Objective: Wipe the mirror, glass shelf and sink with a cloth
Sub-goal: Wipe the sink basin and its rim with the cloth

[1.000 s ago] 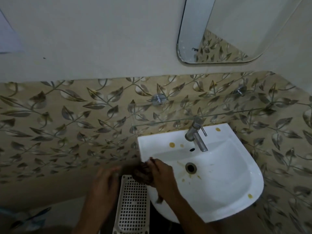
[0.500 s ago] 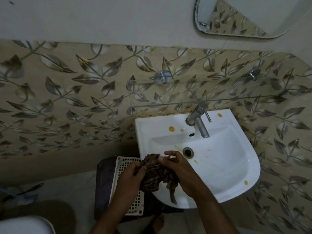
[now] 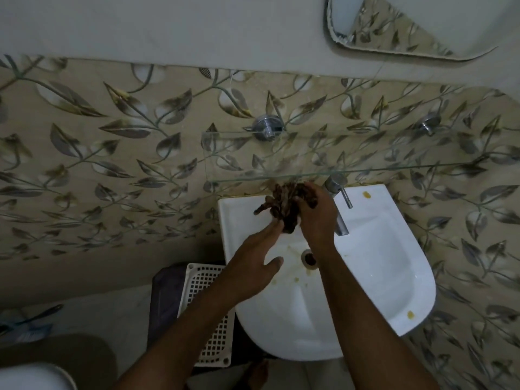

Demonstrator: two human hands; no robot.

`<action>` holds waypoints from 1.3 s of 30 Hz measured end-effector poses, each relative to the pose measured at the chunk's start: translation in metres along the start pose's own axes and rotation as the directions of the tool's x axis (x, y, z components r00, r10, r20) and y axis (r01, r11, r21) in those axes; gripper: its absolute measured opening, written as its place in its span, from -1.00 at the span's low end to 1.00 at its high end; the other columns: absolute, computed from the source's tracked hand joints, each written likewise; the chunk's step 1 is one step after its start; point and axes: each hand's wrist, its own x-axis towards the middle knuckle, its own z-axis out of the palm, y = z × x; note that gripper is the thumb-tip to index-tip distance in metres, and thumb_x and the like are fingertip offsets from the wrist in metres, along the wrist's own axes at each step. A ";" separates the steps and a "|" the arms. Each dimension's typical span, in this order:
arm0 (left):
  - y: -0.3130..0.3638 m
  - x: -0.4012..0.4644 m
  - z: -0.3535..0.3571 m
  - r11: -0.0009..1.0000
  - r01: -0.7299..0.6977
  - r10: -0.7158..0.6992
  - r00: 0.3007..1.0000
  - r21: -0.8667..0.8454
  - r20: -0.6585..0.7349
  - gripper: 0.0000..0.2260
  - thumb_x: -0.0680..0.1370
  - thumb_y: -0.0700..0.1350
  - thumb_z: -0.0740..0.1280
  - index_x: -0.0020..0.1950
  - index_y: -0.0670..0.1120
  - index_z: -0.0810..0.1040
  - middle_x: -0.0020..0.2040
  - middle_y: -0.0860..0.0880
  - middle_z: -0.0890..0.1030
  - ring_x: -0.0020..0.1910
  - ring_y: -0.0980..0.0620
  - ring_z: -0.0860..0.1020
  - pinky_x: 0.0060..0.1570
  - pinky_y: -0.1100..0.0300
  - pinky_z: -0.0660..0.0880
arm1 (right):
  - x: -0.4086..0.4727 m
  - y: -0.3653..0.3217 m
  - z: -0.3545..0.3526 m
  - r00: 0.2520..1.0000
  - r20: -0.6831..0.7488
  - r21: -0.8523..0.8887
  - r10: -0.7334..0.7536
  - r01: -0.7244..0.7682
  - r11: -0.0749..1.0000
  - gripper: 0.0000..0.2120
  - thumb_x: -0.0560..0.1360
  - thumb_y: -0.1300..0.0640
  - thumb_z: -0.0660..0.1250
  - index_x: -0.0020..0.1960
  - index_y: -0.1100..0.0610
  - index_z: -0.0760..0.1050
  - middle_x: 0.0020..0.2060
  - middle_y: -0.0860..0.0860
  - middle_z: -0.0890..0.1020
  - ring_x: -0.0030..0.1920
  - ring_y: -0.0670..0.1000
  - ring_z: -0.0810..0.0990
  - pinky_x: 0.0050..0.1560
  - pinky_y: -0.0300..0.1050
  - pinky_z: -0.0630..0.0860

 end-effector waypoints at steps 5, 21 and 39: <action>-0.017 -0.019 0.012 0.986 0.048 -0.069 0.989 -0.159 -0.129 -0.65 0.65 -0.05 0.27 0.43 0.20 0.44 0.38 0.20 0.50 0.30 0.31 0.46 0.37 0.30 0.38 | 0.008 0.041 0.034 0.966 0.030 -0.627 -0.257 0.218 0.748 -0.52 0.57 0.04 0.15 0.39 0.26 0.45 0.38 0.25 0.45 0.40 0.32 0.37 0.47 0.29 0.24; -0.061 -0.078 0.021 0.961 0.134 -0.201 0.941 -0.243 -0.273 -0.71 0.66 -0.17 0.25 0.21 0.21 0.59 0.18 0.33 0.59 0.24 0.29 0.52 0.22 0.34 0.43 | -0.035 0.044 0.096 0.835 0.285 -0.610 -0.470 0.537 0.583 -0.45 0.55 -0.23 0.22 0.43 0.03 0.43 0.32 0.16 0.46 0.40 0.27 0.37 0.53 0.27 0.08; -0.054 -0.092 0.001 0.974 0.128 -0.197 0.884 -0.185 -0.424 -0.63 0.63 -0.28 0.26 0.15 0.22 0.56 0.17 0.42 0.54 0.16 0.44 0.50 0.06 0.58 0.35 | -0.066 0.020 0.137 0.840 0.404 -0.431 -0.363 0.525 0.734 -0.38 0.65 -0.14 -0.04 0.58 0.21 0.17 0.58 0.17 0.17 0.61 0.19 -0.03 0.57 0.25 -0.01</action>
